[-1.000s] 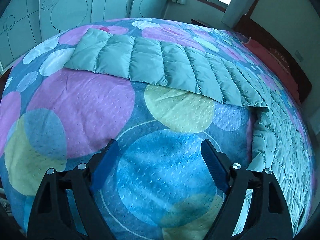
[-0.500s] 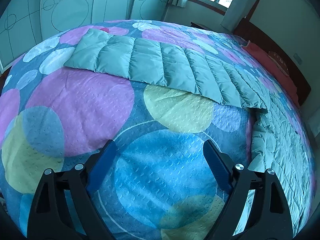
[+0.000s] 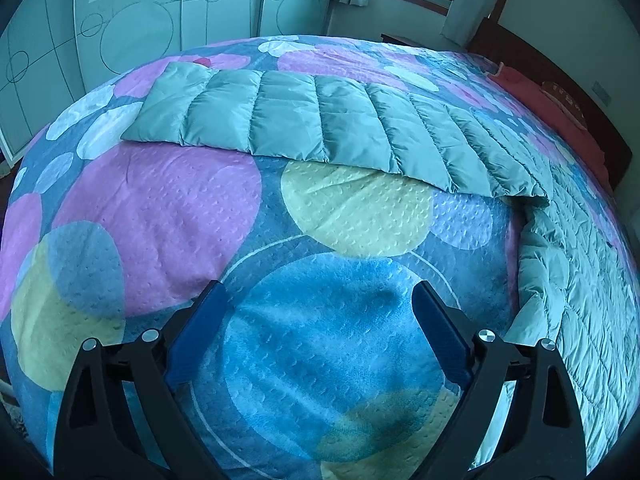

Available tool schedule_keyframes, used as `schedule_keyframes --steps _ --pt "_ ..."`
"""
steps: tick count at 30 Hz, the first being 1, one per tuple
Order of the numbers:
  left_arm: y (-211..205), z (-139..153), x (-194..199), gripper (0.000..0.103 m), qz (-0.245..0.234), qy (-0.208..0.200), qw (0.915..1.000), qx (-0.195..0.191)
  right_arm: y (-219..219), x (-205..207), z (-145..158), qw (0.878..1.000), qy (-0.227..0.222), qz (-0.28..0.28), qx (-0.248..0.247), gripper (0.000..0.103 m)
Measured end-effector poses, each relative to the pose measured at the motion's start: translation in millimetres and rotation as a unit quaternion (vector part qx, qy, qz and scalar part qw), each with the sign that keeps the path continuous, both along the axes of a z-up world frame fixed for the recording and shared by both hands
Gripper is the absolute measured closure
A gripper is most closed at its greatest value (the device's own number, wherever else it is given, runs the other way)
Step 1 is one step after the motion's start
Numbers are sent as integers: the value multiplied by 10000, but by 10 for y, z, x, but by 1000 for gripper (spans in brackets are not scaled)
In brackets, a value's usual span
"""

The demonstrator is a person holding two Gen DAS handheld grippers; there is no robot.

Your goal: Fold large clothes

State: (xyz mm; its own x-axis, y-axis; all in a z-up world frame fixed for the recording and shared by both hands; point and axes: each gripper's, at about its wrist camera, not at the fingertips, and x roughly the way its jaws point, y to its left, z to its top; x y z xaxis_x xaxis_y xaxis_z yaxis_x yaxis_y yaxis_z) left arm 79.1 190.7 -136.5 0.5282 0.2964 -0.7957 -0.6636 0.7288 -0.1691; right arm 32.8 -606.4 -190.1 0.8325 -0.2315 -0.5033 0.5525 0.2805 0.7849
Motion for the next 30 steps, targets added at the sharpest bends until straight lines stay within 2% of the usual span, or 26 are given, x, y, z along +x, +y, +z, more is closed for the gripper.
schedule_keyframes --steps 2,5,7,10,14,19,22,30 --pt "-13 -13 18 9 -8 62 10000 51 17 90 68 9997 116 132 -155 92" --pt "-38 -30 53 8 -21 192 9997 165 146 265 304 9965 255 405 -679 92" --pt "-54 -43 77 8 -35 256 9994 219 328 426 525 9896 343 692 -1213 92" --pt "-64 -58 101 7 -56 325 9991 271 686 693 796 9730 441 1246 -1890 92" --pt "-67 -78 129 4 -102 381 9988 302 1346 1142 1036 9421 411 2208 -2489 92" --pt "-68 -83 133 3 -114 372 9988 295 2260 1672 1136 8988 325 3324 -2840 92" --pt "-66 -85 133 3 -117 366 9988 291 2755 1922 1122 8715 324 3874 -2990 92" --pt "-66 -87 132 3 -111 362 9988 297 3929 2209 980 8045 433 4963 -3233 92"
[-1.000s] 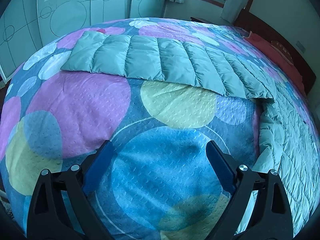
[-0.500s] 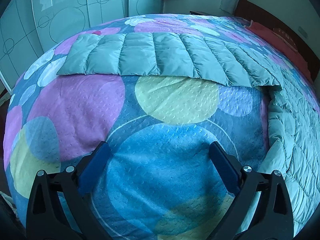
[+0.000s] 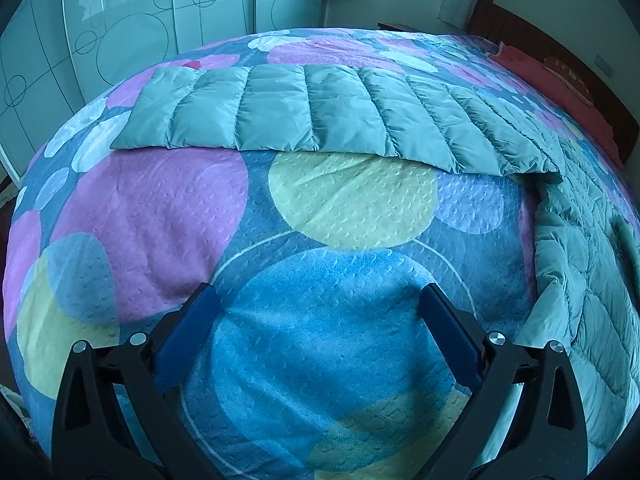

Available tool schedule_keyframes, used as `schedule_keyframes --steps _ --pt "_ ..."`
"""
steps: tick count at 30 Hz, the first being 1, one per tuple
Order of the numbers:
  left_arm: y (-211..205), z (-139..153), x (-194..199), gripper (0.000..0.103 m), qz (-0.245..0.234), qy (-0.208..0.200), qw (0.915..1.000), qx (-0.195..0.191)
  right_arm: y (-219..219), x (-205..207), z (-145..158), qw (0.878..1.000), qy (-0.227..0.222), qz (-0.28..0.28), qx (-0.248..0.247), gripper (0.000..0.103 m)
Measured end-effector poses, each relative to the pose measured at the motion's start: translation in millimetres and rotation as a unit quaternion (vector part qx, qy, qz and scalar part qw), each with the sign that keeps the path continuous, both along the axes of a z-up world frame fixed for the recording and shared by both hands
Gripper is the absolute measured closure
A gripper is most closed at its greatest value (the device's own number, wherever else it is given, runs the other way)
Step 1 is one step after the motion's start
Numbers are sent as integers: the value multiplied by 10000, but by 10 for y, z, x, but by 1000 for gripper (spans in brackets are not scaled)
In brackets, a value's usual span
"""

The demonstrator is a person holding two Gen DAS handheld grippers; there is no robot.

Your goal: Fold large clothes

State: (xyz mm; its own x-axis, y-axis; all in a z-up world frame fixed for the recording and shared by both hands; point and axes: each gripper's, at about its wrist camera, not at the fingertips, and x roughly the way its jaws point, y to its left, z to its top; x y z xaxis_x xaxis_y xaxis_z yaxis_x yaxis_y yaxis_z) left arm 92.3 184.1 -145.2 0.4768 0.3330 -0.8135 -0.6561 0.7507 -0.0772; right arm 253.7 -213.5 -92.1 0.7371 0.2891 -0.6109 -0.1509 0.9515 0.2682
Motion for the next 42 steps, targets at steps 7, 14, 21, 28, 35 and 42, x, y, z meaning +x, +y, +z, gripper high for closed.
schedule_keyframes --steps 7,14,21,28,35,42 --pt "-3 -2 5 3 -2 5 10000 6 626 94 -253 9974 351 546 -309 93" --pt "-7 -5 13 3 -2 -1 10000 11 638 207 -361 9962 634 392 -448 70" --pt "-6 -7 9 3 -1 -6 10000 8 689 478 -430 9929 843 327 -774 52" --pt "-6 -9 14 3 -1 -10 10000 10 660 697 -628 9890 1226 226 -791 87" --pt "-11 -9 8 3 -1 -3 10000 17 859 478 -406 9924 857 823 -316 91" --pt "-12 -9 5 3 0 -6 10000 18 1419 294 -529 9682 1098 2182 -538 91"
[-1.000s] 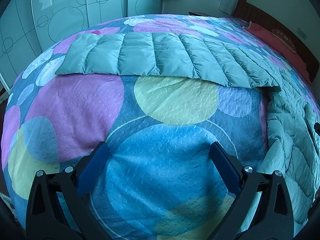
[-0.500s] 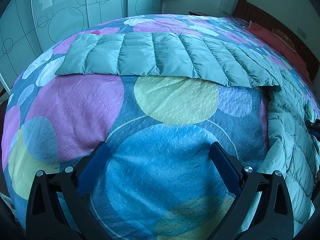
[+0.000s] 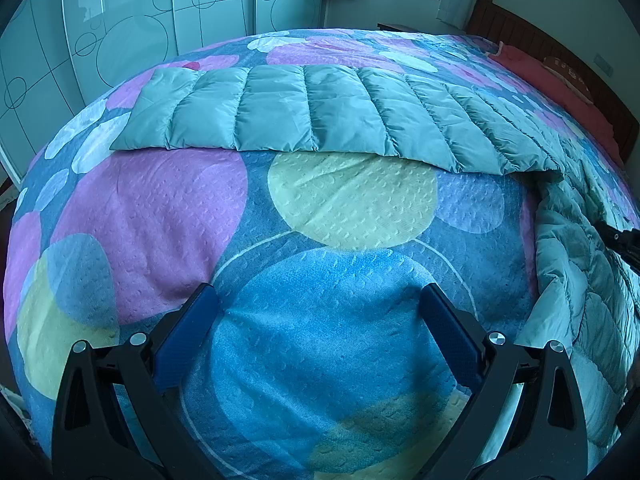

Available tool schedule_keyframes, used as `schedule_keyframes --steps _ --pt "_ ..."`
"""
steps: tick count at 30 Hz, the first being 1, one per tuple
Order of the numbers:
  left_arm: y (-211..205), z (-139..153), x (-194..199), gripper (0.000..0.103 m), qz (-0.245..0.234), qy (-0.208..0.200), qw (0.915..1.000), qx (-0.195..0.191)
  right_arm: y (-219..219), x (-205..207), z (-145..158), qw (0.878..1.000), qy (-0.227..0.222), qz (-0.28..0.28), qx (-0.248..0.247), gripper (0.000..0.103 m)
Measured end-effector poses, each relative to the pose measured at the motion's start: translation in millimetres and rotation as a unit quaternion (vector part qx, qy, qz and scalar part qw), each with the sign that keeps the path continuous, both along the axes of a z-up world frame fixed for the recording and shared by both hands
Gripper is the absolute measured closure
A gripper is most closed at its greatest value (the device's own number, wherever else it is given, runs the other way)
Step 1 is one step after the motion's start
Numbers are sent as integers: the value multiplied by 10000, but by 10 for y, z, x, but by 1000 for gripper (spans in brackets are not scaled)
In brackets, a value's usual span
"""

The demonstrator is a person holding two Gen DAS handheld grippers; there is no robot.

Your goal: Fold large clothes

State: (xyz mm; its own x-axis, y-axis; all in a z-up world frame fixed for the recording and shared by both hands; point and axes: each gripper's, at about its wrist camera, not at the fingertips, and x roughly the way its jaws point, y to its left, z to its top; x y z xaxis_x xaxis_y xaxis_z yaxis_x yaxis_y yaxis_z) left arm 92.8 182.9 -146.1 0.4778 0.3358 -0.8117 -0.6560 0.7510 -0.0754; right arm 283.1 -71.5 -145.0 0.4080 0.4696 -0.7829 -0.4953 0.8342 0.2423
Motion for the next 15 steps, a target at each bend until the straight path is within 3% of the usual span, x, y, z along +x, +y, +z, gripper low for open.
schedule_keyframes --steps 4,6,8,9,12,15 --pt "-3 -1 -2 3 1 0 10000 1 5 19 -97 9997 233 25 63 87" --pt "1 -2 7 3 0 3 10000 2 -50 25 -100 9988 409 -25 254 79" --pt "-3 -2 0 3 1 -2 10000 -1 -102 -6 -50 9978 509 -27 417 59" --pt "-2 -2 1 3 1 -1 10000 1 -136 -48 -13 9977 482 -18 470 56" --pt "-1 -2 2 3 1 -5 10000 -2 -312 -236 143 9980 275 -41 576 55" --pt "1 -3 7 3 2 -4 10000 0 -752 -429 302 9970 17 -357 691 55"
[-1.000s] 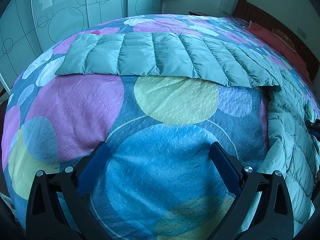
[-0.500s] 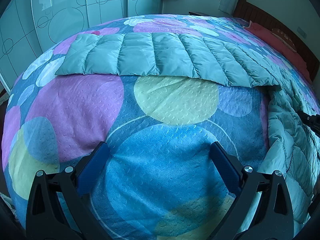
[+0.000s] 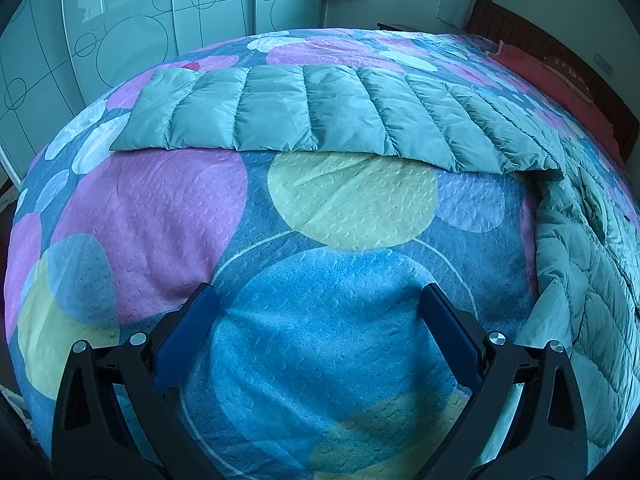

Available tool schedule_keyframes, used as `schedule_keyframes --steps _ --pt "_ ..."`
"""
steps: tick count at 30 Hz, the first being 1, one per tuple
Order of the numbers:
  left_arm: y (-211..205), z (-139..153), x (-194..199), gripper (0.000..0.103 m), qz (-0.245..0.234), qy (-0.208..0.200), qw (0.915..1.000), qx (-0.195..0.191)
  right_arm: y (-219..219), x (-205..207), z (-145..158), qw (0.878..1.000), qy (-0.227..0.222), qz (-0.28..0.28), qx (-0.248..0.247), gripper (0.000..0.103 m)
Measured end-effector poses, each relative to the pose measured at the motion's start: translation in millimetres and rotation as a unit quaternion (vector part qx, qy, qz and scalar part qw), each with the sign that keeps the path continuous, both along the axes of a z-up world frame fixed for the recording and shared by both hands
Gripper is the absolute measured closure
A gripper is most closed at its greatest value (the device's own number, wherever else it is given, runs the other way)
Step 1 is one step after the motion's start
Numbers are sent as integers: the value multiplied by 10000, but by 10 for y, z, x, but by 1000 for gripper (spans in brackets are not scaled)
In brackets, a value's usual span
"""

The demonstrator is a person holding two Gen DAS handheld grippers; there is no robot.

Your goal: Fold large clothes

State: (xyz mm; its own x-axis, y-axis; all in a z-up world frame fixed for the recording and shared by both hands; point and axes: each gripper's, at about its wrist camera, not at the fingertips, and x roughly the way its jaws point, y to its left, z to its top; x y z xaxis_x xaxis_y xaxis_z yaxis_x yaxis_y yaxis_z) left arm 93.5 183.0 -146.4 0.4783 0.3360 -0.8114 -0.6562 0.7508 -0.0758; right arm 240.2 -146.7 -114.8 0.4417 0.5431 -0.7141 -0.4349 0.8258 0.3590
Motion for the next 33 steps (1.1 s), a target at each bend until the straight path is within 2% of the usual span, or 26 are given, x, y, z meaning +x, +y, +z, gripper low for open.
schedule_keyframes --steps 2,3,4,5,8,10,13,14,17,21,23,26,29,33 --pt "-1 0 -2 3 1 -2 10000 -1 -457 -66 82 9987 -148 -479 16 58" --pt "-1 0 0 3 0 -1 10000 1 -692 -77 109 9970 -165 -750 38 63" --pt "-2 0 -1 3 0 2 10000 4 -960 -75 124 9943 -159 -1053 38 75" --pt "-3 0 -2 3 0 4 10000 4 -1222 -51 116 9902 -125 -1390 -40 78" --pt "-6 0 -4 3 1 2 10000 2 -1882 42 -9 9727 19 -2318 -127 79" --pt "-10 0 -4 3 0 7 10000 6 -2096 126 -152 9662 128 -2558 -285 79" --pt "-6 -3 13 3 -3 30 10000 21 -2192 271 -519 9657 536 -2503 -446 81" --pt "-3 -2 15 3 -6 34 10000 21 -2204 272 -566 9670 504 -2466 -402 81" --pt "-6 -3 15 2 -5 30 10000 21 -2187 307 -428 9681 479 -2414 -475 81" --pt "5 -11 22 2 -10 54 10000 42 -2294 513 -142 9630 39 -2653 -479 78" --pt "1 -10 22 2 -10 43 10000 37 -2402 659 -182 9580 22 -2819 -531 78" --pt "12 -16 24 2 -14 32 10000 27 -2460 903 -539 9559 626 -2797 -634 78" --pt "8 -17 16 2 -15 19 10000 26 -2412 954 -368 9569 475 -2731 -866 78" --pt "-4 -16 4 2 -19 54 10000 59 -2433 1042 -100 9554 51 -2861 -723 75"
